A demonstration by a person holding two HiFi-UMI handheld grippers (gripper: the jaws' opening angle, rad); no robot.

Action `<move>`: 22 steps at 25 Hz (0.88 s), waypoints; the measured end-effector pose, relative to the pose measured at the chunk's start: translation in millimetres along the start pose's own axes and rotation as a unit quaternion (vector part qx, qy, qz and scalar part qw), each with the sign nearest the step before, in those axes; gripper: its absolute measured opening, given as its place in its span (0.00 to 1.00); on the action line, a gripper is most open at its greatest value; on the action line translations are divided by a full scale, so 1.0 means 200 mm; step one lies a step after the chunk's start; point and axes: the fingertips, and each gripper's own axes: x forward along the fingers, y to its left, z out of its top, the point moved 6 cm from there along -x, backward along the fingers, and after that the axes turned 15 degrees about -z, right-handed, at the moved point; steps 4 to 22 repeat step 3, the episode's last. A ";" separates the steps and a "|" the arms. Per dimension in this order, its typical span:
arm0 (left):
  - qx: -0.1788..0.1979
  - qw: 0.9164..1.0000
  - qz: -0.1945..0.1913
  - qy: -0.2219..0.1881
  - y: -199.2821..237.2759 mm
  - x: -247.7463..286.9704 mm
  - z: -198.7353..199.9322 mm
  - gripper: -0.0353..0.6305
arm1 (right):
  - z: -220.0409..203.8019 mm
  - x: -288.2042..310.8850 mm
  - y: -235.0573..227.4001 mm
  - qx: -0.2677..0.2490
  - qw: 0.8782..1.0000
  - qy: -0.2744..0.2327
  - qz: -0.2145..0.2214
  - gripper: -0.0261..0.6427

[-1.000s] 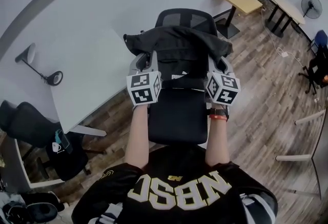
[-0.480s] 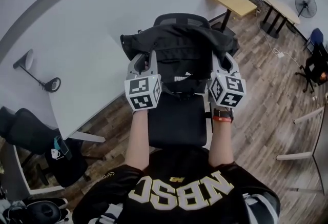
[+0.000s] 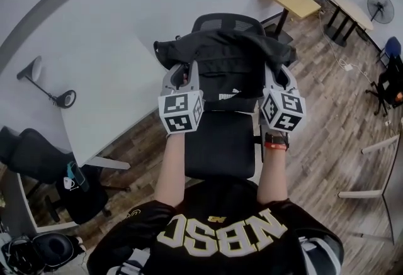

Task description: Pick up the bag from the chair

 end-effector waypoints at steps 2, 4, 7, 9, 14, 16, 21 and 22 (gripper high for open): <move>-0.003 1.000 -0.004 0.005 0.00 0.03 -0.01 0.18 | -0.01 0.02 -0.01 0.001 1.000 0.003 -0.004 0.15; -0.003 1.000 -0.007 0.007 -0.01 0.04 -0.02 0.18 | -0.01 0.03 -0.01 0.002 1.000 0.004 -0.006 0.16; -0.003 1.000 -0.007 0.007 -0.01 0.04 -0.02 0.18 | -0.01 0.03 -0.01 0.002 1.000 0.004 -0.006 0.16; -0.003 1.000 -0.007 0.007 -0.01 0.04 -0.02 0.18 | -0.01 0.03 -0.01 0.002 1.000 0.004 -0.006 0.16; -0.003 1.000 -0.007 0.007 -0.01 0.04 -0.02 0.18 | -0.01 0.03 -0.01 0.002 1.000 0.004 -0.006 0.16; -0.003 1.000 -0.007 0.007 -0.01 0.04 -0.02 0.18 | -0.01 0.03 -0.01 0.002 1.000 0.004 -0.006 0.16; -0.003 1.000 -0.007 0.007 -0.01 0.04 -0.02 0.18 | -0.01 0.03 -0.01 0.002 1.000 0.004 -0.006 0.16; -0.003 1.000 -0.007 0.007 -0.01 0.04 -0.02 0.18 | -0.01 0.03 -0.01 0.002 1.000 0.004 -0.006 0.16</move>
